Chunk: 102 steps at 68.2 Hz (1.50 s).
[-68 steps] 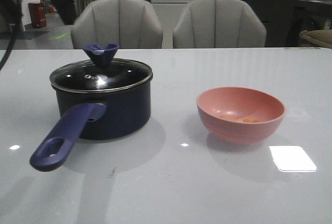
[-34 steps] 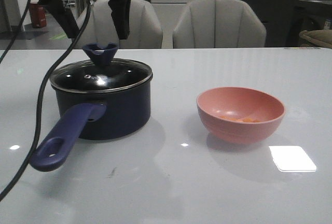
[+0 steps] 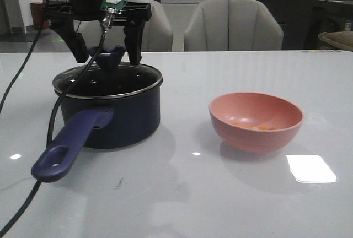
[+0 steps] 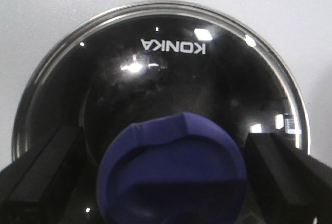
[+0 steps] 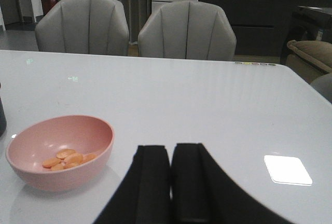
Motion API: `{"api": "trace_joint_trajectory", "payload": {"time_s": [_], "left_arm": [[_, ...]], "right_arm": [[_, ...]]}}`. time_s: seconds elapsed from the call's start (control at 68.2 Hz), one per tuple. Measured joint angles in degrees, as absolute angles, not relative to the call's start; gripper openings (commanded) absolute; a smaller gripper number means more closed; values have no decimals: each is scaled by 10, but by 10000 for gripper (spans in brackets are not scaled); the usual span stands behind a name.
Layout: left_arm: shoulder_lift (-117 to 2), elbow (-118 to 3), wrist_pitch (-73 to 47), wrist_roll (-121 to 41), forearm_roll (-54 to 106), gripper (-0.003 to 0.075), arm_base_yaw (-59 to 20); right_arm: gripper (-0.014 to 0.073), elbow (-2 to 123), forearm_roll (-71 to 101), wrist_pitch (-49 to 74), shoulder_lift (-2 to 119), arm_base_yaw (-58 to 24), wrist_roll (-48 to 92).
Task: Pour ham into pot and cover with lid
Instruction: 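Lower the left gripper onto the purple lid knob and grasp it, then lift the glass lid off the saucepan and set it down beside the pot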
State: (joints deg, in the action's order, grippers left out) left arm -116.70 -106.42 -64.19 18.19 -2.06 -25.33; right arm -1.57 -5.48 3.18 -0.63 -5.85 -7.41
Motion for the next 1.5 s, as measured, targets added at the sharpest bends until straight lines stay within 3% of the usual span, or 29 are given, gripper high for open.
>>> {"api": "trace_joint_trajectory", "payload": {"time_s": [0.073,0.264,0.44,1.217,1.495], "left_arm": [[-1167,-1064,-641,183,-21,585,-253],[-1169,-1065,-642,183,-14,317,-253],[-1171,-1069,-643,185,-10,190,-253],[-1116,-1067,-676,137,-30,184,-245],[-1052,-1044,-697,101,-34,184,-138]], "right_arm": [[159,-16,-55,32,-6,-58,-74],[159,-16,-55,32,-6,-58,-74],[159,-16,-55,32,-6,-58,-74],[159,-16,-55,32,-6,-58,-74],[159,-16,-55,32,-6,-58,-74]]}}
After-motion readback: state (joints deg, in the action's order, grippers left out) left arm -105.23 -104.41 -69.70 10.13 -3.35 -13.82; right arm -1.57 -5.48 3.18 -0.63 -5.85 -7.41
